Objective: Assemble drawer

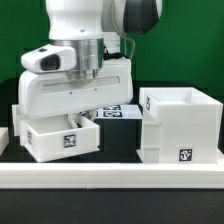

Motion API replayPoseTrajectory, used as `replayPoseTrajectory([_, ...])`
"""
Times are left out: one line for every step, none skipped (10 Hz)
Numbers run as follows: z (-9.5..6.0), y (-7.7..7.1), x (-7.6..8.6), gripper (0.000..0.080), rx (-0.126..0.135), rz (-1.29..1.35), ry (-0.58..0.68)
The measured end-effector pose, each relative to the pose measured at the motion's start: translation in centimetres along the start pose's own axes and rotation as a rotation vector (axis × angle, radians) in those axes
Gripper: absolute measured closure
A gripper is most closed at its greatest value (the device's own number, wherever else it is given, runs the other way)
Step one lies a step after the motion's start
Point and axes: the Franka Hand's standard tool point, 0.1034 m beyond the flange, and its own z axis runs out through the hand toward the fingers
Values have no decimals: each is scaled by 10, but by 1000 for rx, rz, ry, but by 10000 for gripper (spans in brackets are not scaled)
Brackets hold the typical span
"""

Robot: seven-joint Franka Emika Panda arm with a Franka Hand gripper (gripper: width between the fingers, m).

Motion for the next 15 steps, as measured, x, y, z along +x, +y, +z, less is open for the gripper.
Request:
replayPoseTrajectory([1,-2,-1,758,-3,-107,-9])
replayPoseTrajectory([2,-4,-1,758,-4,-173,-16])
replayPoseTrajectory([3,-4,-2,758,-6,-259,-24])
replayPoseTrajectory([3,-3,-2,758,-6,-313,-26])
replayPoseTrajectory([3,-3,-3,758,-6,-352,-28])
replayPoseTrajectory([4,-2,-5,758,-6,-436,-33])
replayPoseTrajectory([4,-1,-6,758,-8,-515,-38])
replayPoseTrajectory([4,-2,-7,758,-14,-653,-50])
replayPoseTrajectory([6,-4,-8,758,-13,-782,-73])
replayPoseTrajectory([9,-5,-9,758,-11,-942,-93])
replayPoseTrajectory([9,-5,-10,758,-10,-934,-95])
replayPoseTrajectory([10,-5,-11,758,-9,-931,-95])
replayPoseTrajectory([10,-5,-11,758,-8,-931,-96])
replayPoseTrajectory([11,-5,-10,758,-5,-933,-97])
replayPoseTrajectory([11,-6,-7,758,-4,-938,-96])
